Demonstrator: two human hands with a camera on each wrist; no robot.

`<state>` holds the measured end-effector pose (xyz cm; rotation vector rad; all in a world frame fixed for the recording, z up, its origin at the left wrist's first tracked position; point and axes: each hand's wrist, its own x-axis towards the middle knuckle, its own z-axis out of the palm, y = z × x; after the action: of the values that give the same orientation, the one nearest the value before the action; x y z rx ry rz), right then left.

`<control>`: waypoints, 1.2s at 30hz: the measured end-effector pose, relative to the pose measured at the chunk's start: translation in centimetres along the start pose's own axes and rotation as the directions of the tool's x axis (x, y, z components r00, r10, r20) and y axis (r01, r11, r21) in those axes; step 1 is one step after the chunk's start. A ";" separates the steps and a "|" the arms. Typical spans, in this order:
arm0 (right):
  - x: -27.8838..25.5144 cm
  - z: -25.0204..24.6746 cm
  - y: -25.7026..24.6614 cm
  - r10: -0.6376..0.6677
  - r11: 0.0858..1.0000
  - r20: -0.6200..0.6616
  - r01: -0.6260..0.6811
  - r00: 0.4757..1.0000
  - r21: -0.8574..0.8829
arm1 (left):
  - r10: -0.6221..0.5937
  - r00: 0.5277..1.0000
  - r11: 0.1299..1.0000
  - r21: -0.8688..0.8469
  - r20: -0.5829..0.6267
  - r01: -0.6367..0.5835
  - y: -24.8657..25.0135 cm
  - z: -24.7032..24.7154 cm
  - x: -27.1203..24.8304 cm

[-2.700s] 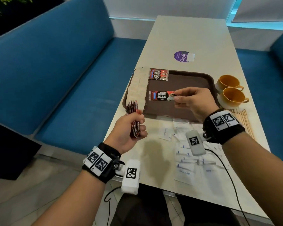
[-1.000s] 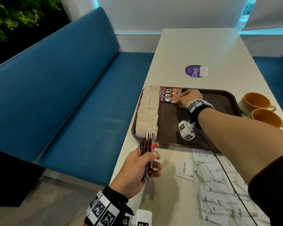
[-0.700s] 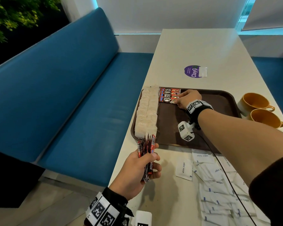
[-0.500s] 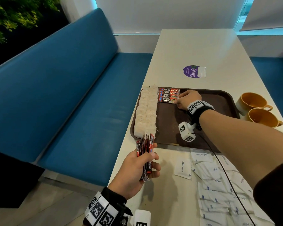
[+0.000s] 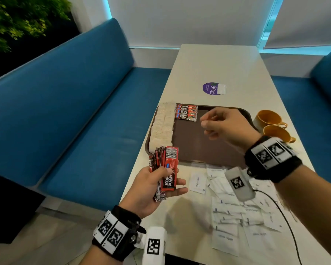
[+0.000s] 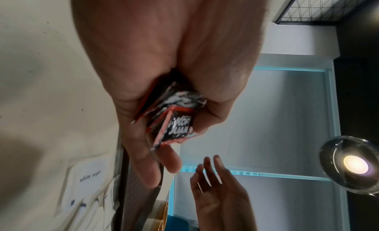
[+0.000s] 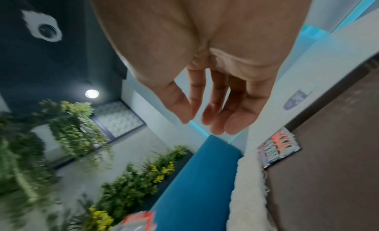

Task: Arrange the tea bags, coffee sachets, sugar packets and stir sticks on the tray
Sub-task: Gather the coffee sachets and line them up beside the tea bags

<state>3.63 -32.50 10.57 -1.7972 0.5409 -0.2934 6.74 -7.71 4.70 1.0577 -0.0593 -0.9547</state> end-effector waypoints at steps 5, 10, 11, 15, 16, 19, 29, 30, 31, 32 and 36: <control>-8.5 0.5 -0.5 0.008 0.998 0.123 -0.015 0.992 0.060 | 0.000 0.999 0.999 0.055 0.036 -0.002 -0.4 1.3 -2.0; -13.3 2.0 1.5 0.074 0.974 0.116 -0.096 0.991 0.204 | 0.000 0.999 0.984 0.181 0.042 -0.007 -1.1 2.5 -3.5; -14.0 2.2 2.0 0.083 0.968 0.126 -0.110 0.989 0.225 | 0.002 0.999 0.979 0.204 0.044 -0.011 -1.3 2.6 -3.8; -16.0 2.8 3.4 0.063 0.968 0.138 -0.095 0.988 0.232 | 0.010 0.997 0.965 0.259 0.073 -0.028 -1.9 2.9 -4.4; -16.3 2.9 3.7 0.063 0.963 0.127 -0.094 0.990 0.254 | 0.008 0.997 0.963 0.266 0.073 -0.028 -2.1 2.9 -4.5; -16.7 2.8 3.9 0.085 0.925 0.084 -0.110 0.993 0.364 | 0.005 1.000 0.967 0.253 0.027 -0.011 -2.6 3.1 -4.6; -16.5 1.9 3.5 -0.041 0.989 0.113 0.024 0.993 0.145 | 0.001 1.000 0.990 0.140 0.014 -0.003 -2.9 4.0 -4.9; -16.6 1.8 3.3 -0.059 0.993 0.149 0.043 0.987 0.109 | 0.007 1.000 0.992 0.123 -0.001 -0.006 -2.9 4.0 -4.8; -16.6 1.7 3.4 -0.063 0.996 0.190 0.048 0.980 0.081 | 0.012 1.000 0.994 0.110 -0.020 -0.009 -2.8 3.9 -4.7; -16.7 1.6 3.4 -0.058 0.997 0.232 0.043 0.971 0.071 | 0.017 0.999 0.994 0.104 -0.035 -0.013 -2.7 3.9 -4.6; -16.7 1.4 3.3 -0.046 0.998 0.247 0.037 0.968 0.042 | 0.059 0.998 0.988 0.144 -0.033 -0.054 -2.7 3.5 -4.3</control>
<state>-10.83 -23.66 8.29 -1.7788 0.3189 -0.1037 0.77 -7.65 6.13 1.1993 -0.1275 -0.8888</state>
